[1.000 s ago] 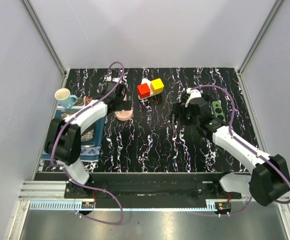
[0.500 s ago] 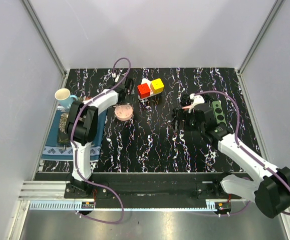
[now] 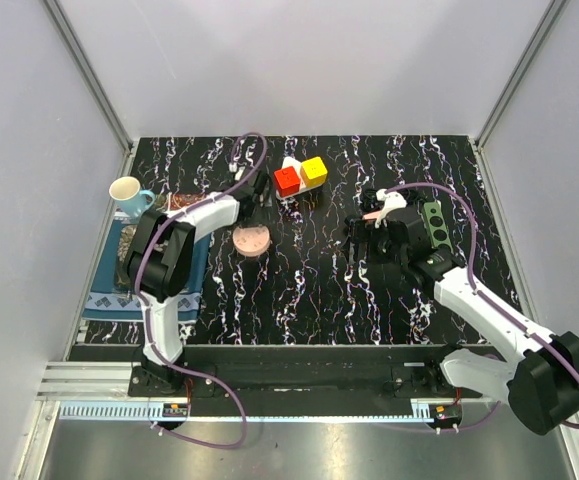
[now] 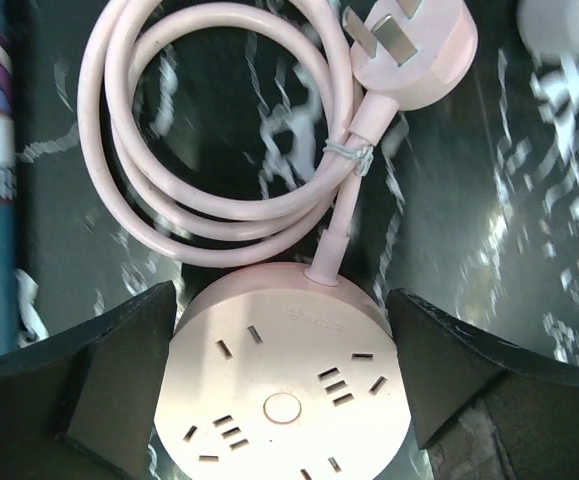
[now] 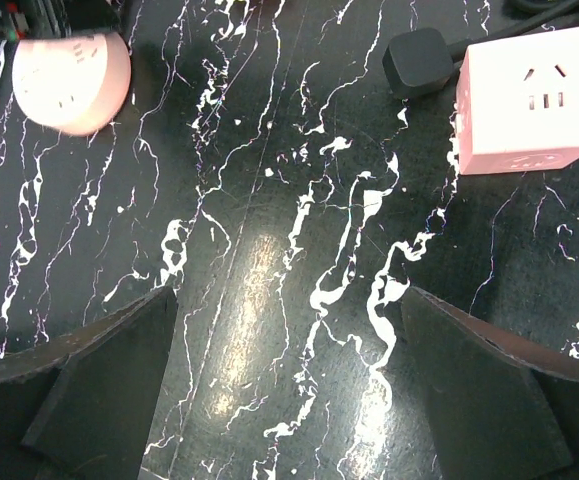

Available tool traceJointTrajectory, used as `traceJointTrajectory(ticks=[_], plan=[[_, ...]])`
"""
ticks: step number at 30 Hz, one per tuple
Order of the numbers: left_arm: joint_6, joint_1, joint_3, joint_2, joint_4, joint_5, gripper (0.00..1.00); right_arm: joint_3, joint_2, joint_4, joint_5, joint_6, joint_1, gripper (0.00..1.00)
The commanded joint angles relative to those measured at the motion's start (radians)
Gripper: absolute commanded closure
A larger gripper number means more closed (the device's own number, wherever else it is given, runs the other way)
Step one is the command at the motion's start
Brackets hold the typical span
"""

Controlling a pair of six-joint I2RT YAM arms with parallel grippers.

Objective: Insert the plug

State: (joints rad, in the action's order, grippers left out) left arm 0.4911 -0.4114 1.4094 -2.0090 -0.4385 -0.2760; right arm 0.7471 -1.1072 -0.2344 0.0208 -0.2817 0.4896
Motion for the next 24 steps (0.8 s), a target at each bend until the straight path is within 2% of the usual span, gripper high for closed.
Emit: traceJointTrajectory(ticks=[1, 12, 16, 24], plan=[[0.073, -0.087, -0.114, 0.082, -0.023, 0.132, 0.23, 0.021, -0.002, 0.009, 0.002, 0.021, 0.001, 0.00], [0.227, -0.303, -0.300, 0.230, 0.007, 0.182, 0.21, 0.038, -0.002, -0.039, -0.133, -0.004, 0.000, 0.00], [0.253, -0.319, -0.342, 0.298, 0.034, 0.182, 0.13, 0.075, -0.045, -0.081, -0.156, -0.004, -0.014, 0.00], [0.162, -0.317, -0.322, 0.441, 0.011, 0.061, 0.01, 0.225, -0.224, -0.134, -0.157, 0.021, -0.127, 0.01]])
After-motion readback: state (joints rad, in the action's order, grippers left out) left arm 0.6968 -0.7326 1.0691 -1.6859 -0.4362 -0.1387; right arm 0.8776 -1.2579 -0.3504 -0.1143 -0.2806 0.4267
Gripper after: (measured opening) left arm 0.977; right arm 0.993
